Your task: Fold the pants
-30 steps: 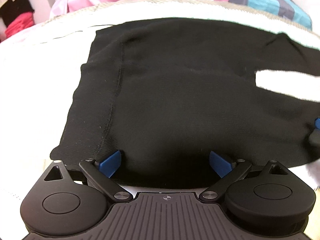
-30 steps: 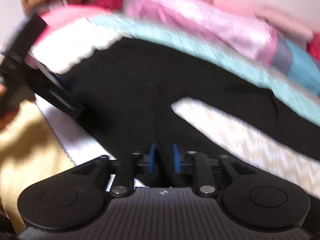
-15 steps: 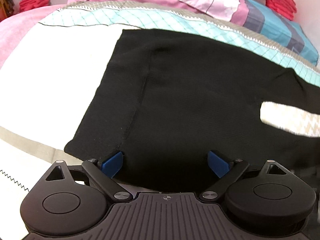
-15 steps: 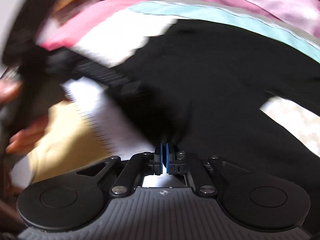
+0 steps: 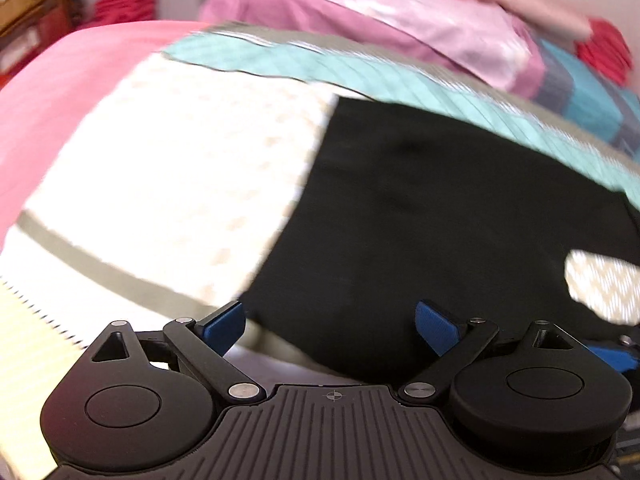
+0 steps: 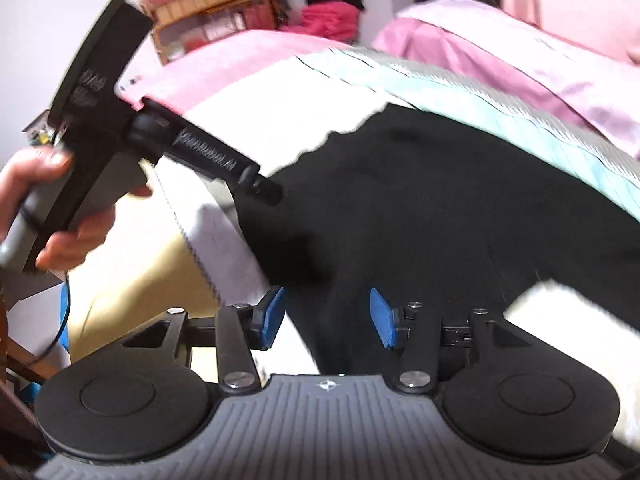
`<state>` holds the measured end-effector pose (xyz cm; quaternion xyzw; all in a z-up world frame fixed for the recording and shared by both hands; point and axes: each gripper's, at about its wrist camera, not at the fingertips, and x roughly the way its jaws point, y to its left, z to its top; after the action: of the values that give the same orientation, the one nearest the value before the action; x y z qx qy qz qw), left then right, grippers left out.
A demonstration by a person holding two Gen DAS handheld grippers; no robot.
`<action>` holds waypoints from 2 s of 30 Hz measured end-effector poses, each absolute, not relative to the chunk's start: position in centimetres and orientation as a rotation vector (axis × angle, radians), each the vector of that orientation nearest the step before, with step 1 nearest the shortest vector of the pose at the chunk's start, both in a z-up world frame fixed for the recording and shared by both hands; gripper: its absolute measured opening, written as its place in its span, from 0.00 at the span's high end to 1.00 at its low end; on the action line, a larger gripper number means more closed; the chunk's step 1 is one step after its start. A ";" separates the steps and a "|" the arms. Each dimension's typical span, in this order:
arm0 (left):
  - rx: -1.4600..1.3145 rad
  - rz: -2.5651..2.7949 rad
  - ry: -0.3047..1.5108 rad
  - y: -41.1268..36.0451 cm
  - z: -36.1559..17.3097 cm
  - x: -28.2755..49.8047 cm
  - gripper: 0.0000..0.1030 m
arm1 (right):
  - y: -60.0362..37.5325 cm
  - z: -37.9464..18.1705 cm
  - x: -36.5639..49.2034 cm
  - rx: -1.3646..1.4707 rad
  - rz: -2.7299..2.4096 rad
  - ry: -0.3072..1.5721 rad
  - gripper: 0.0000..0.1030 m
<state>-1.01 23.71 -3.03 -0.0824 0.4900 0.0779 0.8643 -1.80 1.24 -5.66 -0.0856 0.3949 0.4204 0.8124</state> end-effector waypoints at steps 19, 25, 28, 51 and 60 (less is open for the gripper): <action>-0.244 0.362 1.005 28.7 -1.7 -6.1 0.00 | 14.6 -11.2 1.0 -0.174 0.989 0.842 0.84; -0.202 0.299 0.990 26.2 -1.7 -2.8 0.00 | 7.9 -8.3 1.3 -0.043 0.955 0.831 0.59; -0.203 0.255 0.990 24.8 -2.2 -1.1 0.00 | 4.5 -7.6 0.9 -0.084 0.821 0.815 0.53; 0.016 0.179 1.123 19.0 -9.4 3.9 0.00 | -14.4 -7.5 -7.7 -0.068 0.457 0.906 0.36; 0.025 0.189 1.093 18.7 -9.7 3.6 0.00 | -35.7 -8.1 -8.9 0.546 -0.614 0.679 0.18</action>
<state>3.63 18.70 -9.65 0.0119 0.5189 0.0899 0.8500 -8.91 -35.66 -8.08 0.2602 0.3237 -0.2925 0.8613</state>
